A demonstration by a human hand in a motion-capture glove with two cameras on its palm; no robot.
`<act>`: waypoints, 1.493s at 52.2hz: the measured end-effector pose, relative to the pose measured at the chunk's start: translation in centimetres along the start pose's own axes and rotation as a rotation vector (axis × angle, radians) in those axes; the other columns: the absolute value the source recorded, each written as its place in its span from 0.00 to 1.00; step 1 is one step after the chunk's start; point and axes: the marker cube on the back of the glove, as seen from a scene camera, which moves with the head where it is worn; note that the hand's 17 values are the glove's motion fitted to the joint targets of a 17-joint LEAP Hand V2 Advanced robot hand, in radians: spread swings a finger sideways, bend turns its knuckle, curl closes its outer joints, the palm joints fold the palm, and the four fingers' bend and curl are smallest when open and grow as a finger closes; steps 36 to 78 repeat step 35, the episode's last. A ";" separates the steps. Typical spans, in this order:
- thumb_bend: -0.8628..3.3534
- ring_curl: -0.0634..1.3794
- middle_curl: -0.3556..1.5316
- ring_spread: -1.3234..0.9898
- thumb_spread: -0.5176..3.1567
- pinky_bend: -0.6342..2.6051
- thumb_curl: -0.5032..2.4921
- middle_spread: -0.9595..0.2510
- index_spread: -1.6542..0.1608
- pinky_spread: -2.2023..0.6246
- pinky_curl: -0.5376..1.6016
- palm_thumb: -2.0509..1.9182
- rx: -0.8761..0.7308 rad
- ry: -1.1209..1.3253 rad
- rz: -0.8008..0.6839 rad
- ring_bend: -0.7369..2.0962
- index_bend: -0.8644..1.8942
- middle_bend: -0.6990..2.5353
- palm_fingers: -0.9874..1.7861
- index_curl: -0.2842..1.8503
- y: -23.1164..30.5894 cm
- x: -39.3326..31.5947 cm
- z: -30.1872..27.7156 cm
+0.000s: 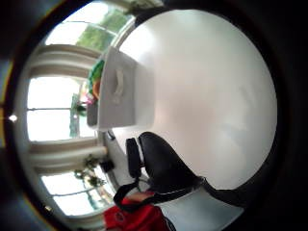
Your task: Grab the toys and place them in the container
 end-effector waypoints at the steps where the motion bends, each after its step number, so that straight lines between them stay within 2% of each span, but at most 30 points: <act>1: 0.19 0.23 0.29 0.58 0.42 0.57 0.25 0.73 0.69 0.82 0.39 0.50 0.000 -0.003 0.001 0.32 0.37 0.25 0.29 0.24 0.1 0.1 0.1; 24: 0.19 0.23 0.29 0.58 0.42 0.56 0.25 0.72 0.69 0.82 0.39 0.50 -0.002 -0.070 -0.002 0.33 0.37 0.25 0.29 0.25 2.1 -0.2 0.7; 35: 0.19 0.23 0.29 0.57 0.42 0.56 0.25 0.72 0.69 0.82 0.39 0.50 0.046 -0.042 -0.016 0.33 0.37 0.25 0.30 0.25 2.2 -0.1 -0.4; 78: 0.19 0.23 0.29 0.57 0.42 0.56 0.25 0.72 0.69 0.82 0.39 0.50 0.046 -0.042 -0.016 0.33 0.37 0.25 0.30 0.25 2.2 -0.1 -0.4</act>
